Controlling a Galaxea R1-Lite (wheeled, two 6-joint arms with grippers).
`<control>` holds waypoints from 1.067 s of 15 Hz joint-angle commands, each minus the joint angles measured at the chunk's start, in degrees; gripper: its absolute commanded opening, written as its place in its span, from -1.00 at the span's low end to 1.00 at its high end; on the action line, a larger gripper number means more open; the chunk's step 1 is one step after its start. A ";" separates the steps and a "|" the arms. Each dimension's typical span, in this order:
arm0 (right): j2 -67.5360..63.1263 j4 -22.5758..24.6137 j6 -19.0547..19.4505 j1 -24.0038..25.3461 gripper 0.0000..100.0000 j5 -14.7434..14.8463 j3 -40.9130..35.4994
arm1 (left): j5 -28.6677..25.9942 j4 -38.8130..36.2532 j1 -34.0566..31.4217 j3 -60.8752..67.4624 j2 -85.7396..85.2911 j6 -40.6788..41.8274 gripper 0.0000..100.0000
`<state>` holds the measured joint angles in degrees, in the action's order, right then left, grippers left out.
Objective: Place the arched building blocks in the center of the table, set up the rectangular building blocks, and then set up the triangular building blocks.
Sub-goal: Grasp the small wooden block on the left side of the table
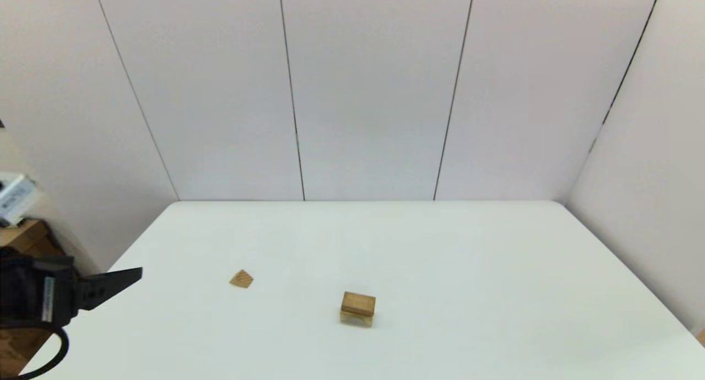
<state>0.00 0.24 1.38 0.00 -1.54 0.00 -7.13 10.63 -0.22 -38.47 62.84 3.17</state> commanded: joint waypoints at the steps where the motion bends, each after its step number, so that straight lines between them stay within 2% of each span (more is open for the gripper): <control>1: 0.09 0.02 0.03 0.00 1.00 -0.05 0.00 | -0.16 0.00 -0.04 -2.48 12.48 -0.18 1.00; 9: 0.09 0.02 0.03 0.00 1.00 -0.05 0.00 | -0.08 0.62 -0.04 -5.74 18.28 -1.50 1.00; 12: 0.09 0.02 0.03 0.00 1.00 -0.05 0.00 | 0.01 1.76 0.57 -15.40 29.53 -12.57 1.00; 16: 0.09 0.02 0.03 0.00 1.00 -0.05 0.00 | 0.01 7.48 1.89 -29.11 42.27 -25.93 1.00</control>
<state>0.00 0.24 1.38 0.00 -1.56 0.00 -7.13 14.85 0.33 -58.32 94.01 -12.98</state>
